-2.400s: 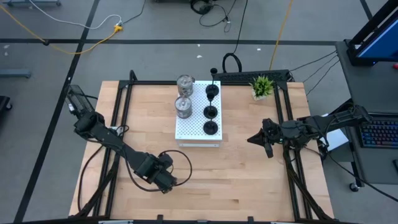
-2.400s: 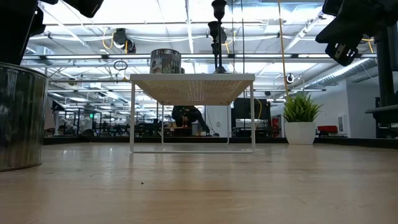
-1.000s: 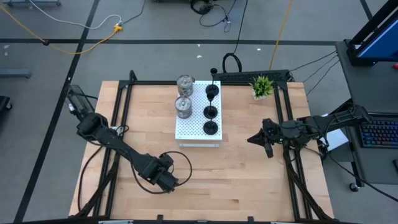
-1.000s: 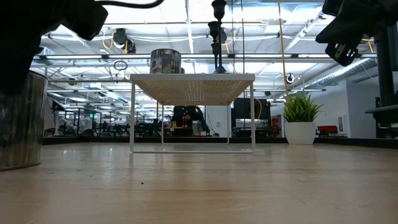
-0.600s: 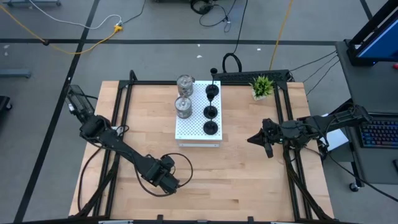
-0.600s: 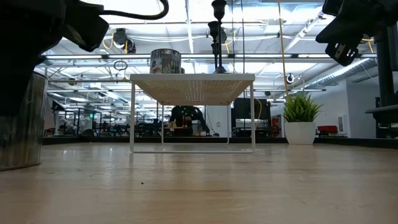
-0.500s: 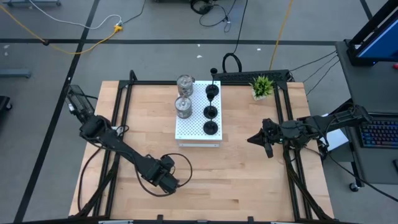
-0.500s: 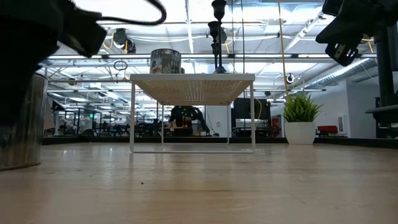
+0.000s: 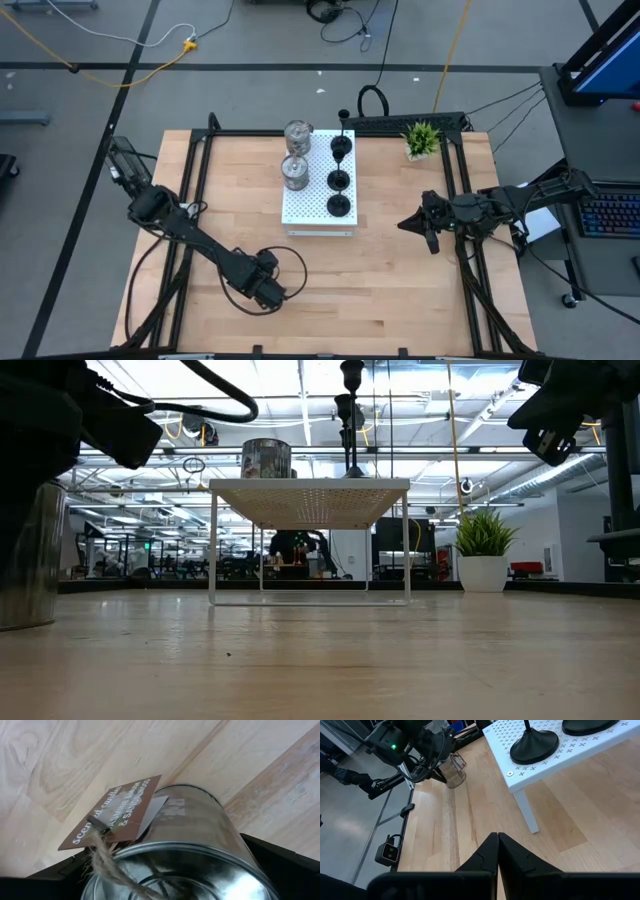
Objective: Pick & Place candle stick holders
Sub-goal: Put the brown scented candle on the shelf aligned with the other brown scented candles
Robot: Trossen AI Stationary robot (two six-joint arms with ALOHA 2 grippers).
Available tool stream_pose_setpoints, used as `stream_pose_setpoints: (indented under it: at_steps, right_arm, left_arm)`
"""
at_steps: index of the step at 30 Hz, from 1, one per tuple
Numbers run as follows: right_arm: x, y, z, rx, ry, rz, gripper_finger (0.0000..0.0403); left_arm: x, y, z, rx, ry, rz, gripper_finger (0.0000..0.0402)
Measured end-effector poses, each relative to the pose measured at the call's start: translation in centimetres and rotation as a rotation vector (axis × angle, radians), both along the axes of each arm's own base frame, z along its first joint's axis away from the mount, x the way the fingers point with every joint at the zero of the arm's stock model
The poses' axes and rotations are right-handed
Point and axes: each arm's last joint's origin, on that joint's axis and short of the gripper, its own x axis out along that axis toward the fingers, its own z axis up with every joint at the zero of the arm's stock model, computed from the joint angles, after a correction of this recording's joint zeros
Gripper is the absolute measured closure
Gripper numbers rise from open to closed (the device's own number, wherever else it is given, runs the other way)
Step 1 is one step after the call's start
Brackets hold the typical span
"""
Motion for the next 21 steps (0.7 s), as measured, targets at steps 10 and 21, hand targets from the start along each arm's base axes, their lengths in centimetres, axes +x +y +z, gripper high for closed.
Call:
stream_pose_setpoints:
  at_steps: [10,21]
  right_arm:
    - [0.00,0.00,0.00,0.002,0.001,-0.001,0.0403]
    - [0.00,0.00,0.00,0.003,0.001,-0.001,0.0403]
  left_arm:
    - [-0.05,-0.07,0.01,0.001,-0.001,-0.018,0.0002]
    - [-0.05,-0.08,0.01,0.000,-0.001,-0.037,0.0002]
